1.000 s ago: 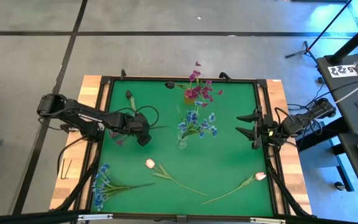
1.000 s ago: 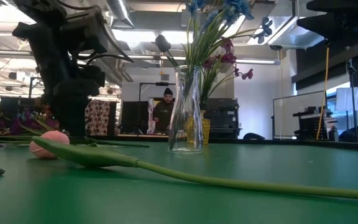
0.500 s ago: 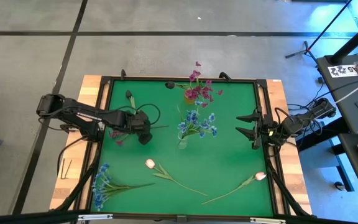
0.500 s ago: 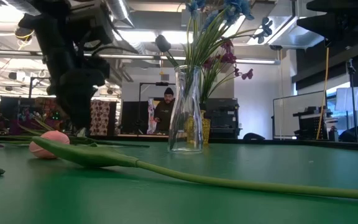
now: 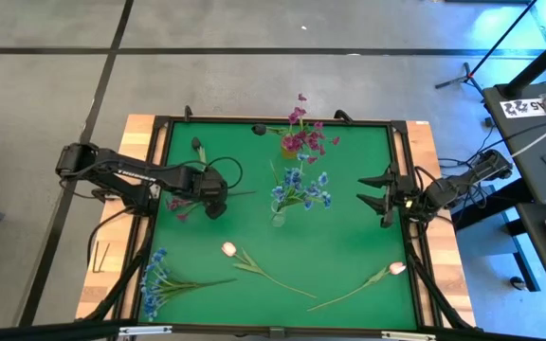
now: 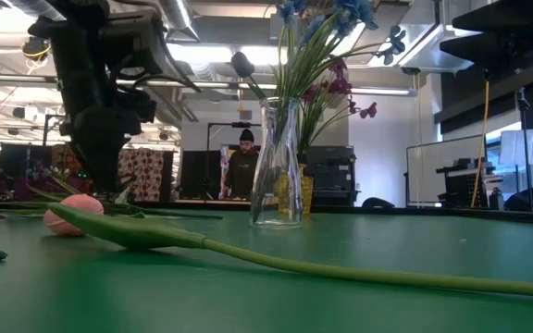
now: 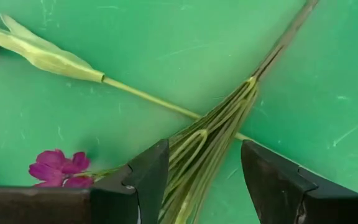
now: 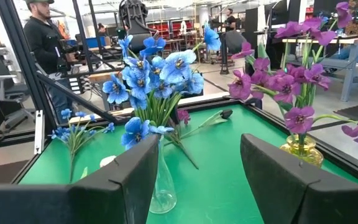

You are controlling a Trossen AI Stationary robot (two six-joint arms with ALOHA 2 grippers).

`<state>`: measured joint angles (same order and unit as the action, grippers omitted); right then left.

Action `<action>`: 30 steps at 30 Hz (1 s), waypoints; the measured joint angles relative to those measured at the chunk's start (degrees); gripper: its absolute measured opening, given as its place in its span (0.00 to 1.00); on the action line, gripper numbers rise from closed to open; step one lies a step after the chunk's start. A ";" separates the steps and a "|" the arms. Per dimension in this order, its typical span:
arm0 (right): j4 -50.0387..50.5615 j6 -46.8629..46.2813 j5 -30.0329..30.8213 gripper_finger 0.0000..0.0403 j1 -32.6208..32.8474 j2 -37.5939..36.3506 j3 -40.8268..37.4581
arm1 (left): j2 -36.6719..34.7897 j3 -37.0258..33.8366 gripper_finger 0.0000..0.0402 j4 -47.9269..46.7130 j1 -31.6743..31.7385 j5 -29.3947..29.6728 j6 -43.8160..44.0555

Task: Sort flowers into vase by color
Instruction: Put the purple flowers into the yellow vase

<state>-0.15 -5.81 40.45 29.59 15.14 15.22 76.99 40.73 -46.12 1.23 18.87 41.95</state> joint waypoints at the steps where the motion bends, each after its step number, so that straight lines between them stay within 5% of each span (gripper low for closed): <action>1: -0.02 0.01 0.00 0.56 -0.01 0.00 0.00 | 0.02 0.00 0.48 -0.07 0.05 -0.02 -0.05; 30: 0.02 0.11 0.02 0.56 0.01 0.00 0.00 | 6.42 -0.04 0.48 2.38 1.68 -3.13 -5.22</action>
<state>-0.12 -5.70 40.47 29.60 15.14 15.22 83.42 40.69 -43.74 2.91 15.74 36.73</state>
